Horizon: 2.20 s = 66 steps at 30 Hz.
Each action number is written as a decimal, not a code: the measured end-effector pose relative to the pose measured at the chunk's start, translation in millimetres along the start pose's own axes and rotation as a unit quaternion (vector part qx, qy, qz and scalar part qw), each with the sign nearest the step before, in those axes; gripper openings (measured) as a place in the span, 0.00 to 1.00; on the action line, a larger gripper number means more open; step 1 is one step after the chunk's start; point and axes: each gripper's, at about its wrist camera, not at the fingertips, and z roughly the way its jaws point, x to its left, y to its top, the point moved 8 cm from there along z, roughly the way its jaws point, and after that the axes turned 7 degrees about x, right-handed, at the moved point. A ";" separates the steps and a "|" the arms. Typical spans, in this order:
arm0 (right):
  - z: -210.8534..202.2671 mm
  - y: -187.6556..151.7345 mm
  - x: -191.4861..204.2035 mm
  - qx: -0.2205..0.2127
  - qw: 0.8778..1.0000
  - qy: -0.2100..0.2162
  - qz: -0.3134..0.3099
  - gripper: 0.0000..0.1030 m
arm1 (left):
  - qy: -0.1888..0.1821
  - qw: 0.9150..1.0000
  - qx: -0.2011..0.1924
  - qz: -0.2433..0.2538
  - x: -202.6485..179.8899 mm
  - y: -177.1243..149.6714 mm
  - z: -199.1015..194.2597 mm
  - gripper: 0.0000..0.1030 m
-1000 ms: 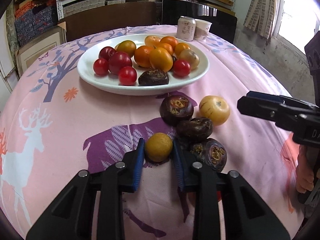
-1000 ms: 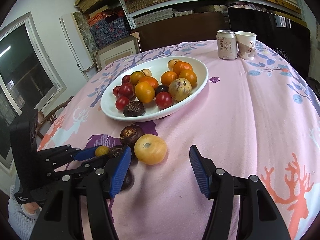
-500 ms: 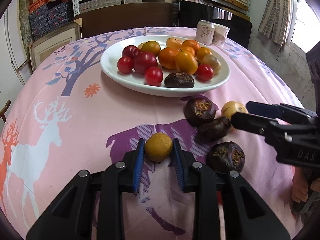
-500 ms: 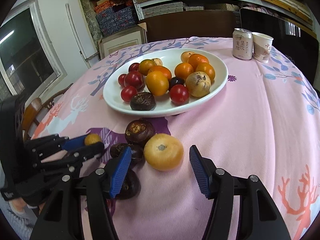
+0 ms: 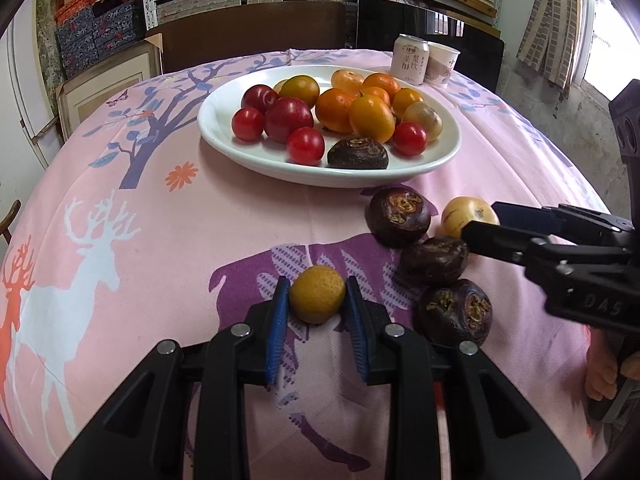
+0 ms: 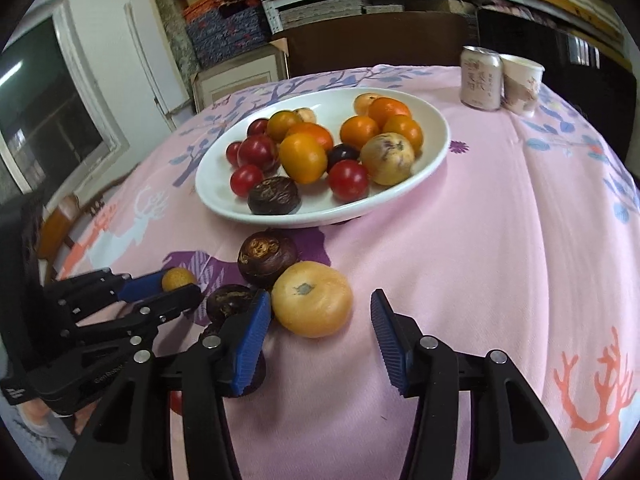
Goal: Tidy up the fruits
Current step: 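Grasp the small yellow fruit with the left gripper while the right grasps the pale yellow fruit, then release the yellow fruit onto the plate with the left gripper while the right releases its fruit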
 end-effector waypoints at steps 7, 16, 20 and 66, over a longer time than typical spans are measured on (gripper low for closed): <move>12.1 -3.4 6.1 0.010 0.999 -0.026 -0.027 0.43 | -0.001 1.000 -0.001 -0.001 -0.7 -0.8 0.5 0.27; -23.9 -1.5 -16.7 -0.040 0.999 -0.016 0.024 0.43 | 0.001 0.999 -0.030 -0.022 7.5 7.1 -16.6 0.27; -41.8 8.6 -27.8 -0.062 0.997 -0.008 0.046 0.43 | 0.006 0.999 -0.044 -0.027 14.1 24.4 -30.3 0.27; -50.0 49.0 -26.0 -0.095 0.994 -0.014 0.059 0.67 | 0.044 0.994 -0.095 -0.008 -7.0 68.0 -43.4 0.60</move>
